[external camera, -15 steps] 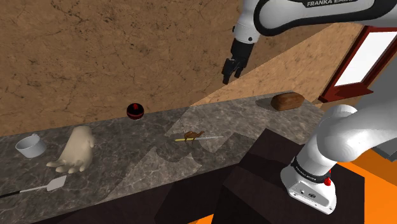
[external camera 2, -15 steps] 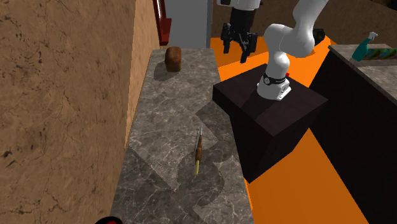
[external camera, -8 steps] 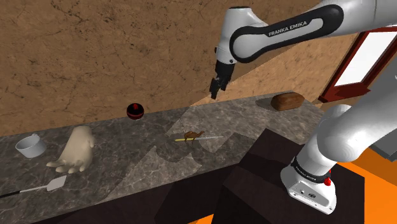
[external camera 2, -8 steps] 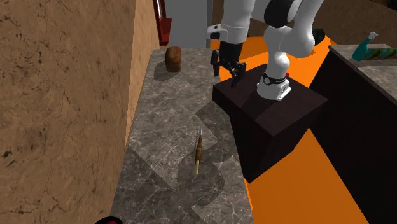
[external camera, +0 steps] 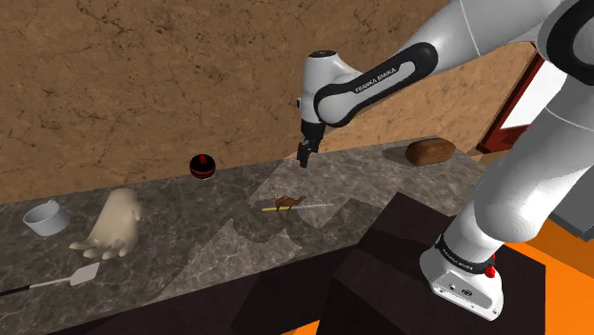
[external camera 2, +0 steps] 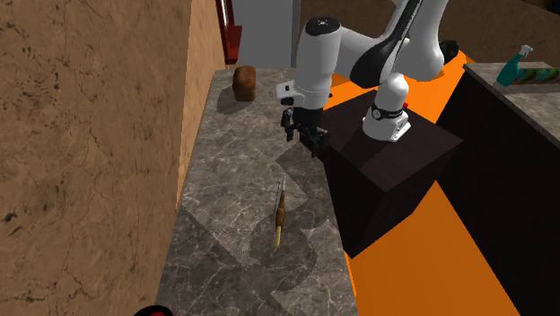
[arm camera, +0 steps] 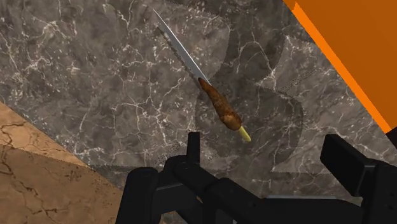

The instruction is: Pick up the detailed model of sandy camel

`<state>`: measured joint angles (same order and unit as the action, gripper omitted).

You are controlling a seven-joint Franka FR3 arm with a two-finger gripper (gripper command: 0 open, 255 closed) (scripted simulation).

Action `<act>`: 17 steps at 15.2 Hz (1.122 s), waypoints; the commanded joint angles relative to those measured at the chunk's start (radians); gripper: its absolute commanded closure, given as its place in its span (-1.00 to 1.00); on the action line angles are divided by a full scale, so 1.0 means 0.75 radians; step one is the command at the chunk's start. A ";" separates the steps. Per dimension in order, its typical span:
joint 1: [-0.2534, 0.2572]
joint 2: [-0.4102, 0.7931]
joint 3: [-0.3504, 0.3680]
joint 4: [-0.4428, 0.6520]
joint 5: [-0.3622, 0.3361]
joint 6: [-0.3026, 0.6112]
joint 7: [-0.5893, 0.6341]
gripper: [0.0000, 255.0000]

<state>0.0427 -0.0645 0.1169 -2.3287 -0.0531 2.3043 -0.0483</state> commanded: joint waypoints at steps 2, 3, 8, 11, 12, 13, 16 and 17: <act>0.006 0.142 0.009 0.040 -0.062 0.079 -0.006 -1.00; 0.008 0.193 0.010 0.060 -0.085 0.102 -0.006 -1.00; 0.032 0.450 0.000 0.181 -0.209 0.197 -0.001 -1.00; 0.056 0.604 -0.017 0.271 -0.280 0.238 0.000 -1.00; 0.065 0.656 -0.023 0.303 -0.302 0.249 -0.001 -1.00; 0.075 0.707 -0.030 0.337 -0.324 0.258 -0.002 -1.00; 0.104 0.861 -0.052 0.447 -0.381 0.280 -0.010 -1.00; 0.114 0.913 -0.059 0.487 -0.398 0.285 -0.015 -1.00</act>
<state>0.1168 0.5759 0.0784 -1.9941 -0.3355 2.5110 -0.0616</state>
